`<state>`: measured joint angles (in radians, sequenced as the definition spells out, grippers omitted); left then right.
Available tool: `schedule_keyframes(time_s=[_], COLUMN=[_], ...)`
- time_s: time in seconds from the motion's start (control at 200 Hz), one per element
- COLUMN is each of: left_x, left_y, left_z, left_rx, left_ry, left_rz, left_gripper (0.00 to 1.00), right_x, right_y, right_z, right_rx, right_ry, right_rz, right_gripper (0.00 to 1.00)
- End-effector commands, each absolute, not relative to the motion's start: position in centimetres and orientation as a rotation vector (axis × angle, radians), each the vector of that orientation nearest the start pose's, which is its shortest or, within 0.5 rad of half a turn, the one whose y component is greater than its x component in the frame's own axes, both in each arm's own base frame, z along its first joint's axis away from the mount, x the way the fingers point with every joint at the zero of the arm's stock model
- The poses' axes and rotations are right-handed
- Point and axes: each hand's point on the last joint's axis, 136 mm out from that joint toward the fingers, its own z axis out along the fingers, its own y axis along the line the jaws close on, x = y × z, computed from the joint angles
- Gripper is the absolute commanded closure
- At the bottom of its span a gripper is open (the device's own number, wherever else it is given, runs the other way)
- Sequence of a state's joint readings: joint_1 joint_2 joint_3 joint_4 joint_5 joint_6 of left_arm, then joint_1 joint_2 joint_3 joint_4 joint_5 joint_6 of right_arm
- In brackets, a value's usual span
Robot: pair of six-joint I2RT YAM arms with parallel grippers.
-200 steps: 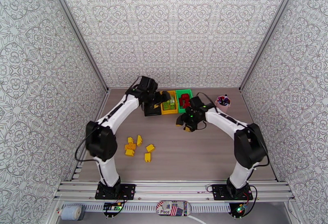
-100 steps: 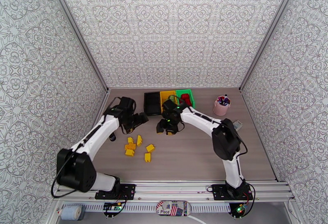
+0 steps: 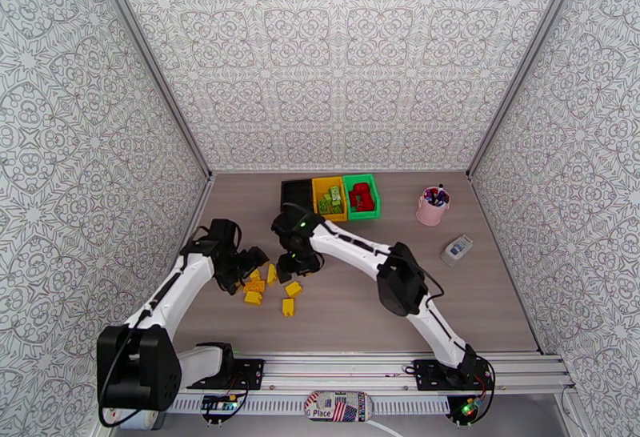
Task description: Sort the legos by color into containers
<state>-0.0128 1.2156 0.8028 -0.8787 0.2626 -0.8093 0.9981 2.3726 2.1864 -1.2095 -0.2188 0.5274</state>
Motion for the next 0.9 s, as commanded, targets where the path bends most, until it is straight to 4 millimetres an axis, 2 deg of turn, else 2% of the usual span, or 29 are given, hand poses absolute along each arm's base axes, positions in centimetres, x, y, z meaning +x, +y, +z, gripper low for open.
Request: schedule_keyframes(time_s=[0.0, 0.165, 0.295, 0.405, 0.52, 0.55, 0.725, 0.895], left_x=[23.9, 22.8, 22.1, 21.2, 19.9, 19.7, 18.2, 17.6], left_y=[-4.9, -4.7, -4.7, -5.0, -6.5, -6.5, -9.3, -12.4], left_z=[9.2, 9.2, 9.5, 10.0, 10.0, 9.8, 8.8, 7.9], left_rx=[-1.148, -1.138, -1.105, -1.035, -0.938, -0.917, -0.774, -0.559], left_ry=[2.681, 2.705, 2.734, 2.779, 2.856, 2.863, 2.932, 2.986], left_rz=[-0.601, -0.582, -0.559, -0.513, -0.492, -0.450, -0.415, -0.396], left_gripper=[0.11, 0.11, 0.13, 0.14, 0.17, 0.17, 0.20, 0.22], right_x=[23.6, 22.8, 22.8, 22.9, 23.0, 23.1, 23.1, 22.7], right_y=[43.7, 44.1, 44.3, 44.2, 43.8, 43.3, 38.8, 34.2], right_z=[6.2, 5.1, 5.3, 6.5, 9.5, 10.1, 12.2, 12.0], right_rx=[-0.842, -0.880, -0.869, -0.838, -0.779, -0.757, -0.579, -0.461], right_ry=[3.042, 3.044, 3.039, 3.018, 2.958, 2.947, 2.956, 2.993], right_rz=[0.298, 0.274, 0.284, 0.304, 0.387, 0.397, 0.448, 0.433], right_gripper=[0.34, 0.33, 0.33, 0.34, 0.34, 0.33, 0.33, 0.33])
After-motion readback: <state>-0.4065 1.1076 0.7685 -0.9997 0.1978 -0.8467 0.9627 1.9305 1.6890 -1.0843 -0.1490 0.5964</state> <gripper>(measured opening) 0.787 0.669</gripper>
